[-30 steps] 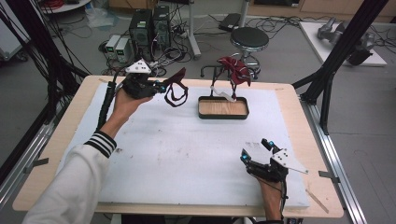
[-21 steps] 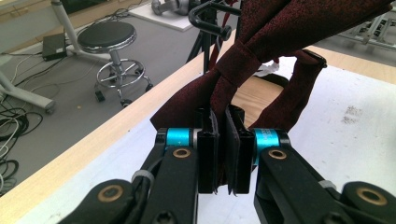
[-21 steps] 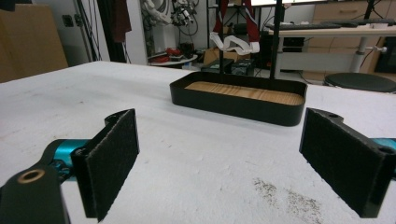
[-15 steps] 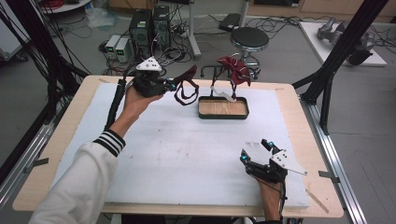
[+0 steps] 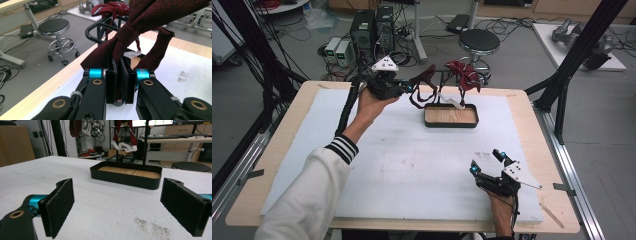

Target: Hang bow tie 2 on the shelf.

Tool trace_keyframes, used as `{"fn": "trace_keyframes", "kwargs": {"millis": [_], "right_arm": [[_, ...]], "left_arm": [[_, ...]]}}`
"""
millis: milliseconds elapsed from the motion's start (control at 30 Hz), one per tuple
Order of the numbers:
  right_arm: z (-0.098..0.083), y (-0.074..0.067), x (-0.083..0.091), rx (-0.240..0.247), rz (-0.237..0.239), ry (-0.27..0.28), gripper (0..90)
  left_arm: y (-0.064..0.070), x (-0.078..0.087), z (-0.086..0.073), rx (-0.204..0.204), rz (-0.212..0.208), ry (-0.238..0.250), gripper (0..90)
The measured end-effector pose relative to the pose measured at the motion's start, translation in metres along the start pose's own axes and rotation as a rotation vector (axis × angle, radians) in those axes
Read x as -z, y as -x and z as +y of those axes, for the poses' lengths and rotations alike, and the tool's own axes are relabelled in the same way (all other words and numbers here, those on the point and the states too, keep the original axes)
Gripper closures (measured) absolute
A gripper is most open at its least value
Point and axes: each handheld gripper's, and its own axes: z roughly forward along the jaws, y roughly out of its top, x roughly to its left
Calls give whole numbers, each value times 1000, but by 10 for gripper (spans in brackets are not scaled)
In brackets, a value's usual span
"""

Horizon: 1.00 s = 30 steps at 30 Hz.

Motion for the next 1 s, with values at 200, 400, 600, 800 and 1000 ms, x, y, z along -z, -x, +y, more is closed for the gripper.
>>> {"fn": "trace_keyframes", "kwargs": {"millis": [200,400,600,800,1000], "right_arm": [[0,0,0,1,1,0,111],[0,0,1,3,-3,6,112],[0,0,1,7,-3,10,111],[-1,0,1,10,-2,16,112],[-1,0,2,6,-2,22,111]], "left_arm": [[-1,-8,-1,25,10,3,842],[-4,-14,-3,44,20,12,842],[-7,-20,-5,63,38,38,841],[-9,-26,-10,74,61,38,842],[-14,-32,-13,96,82,48,841]]}}
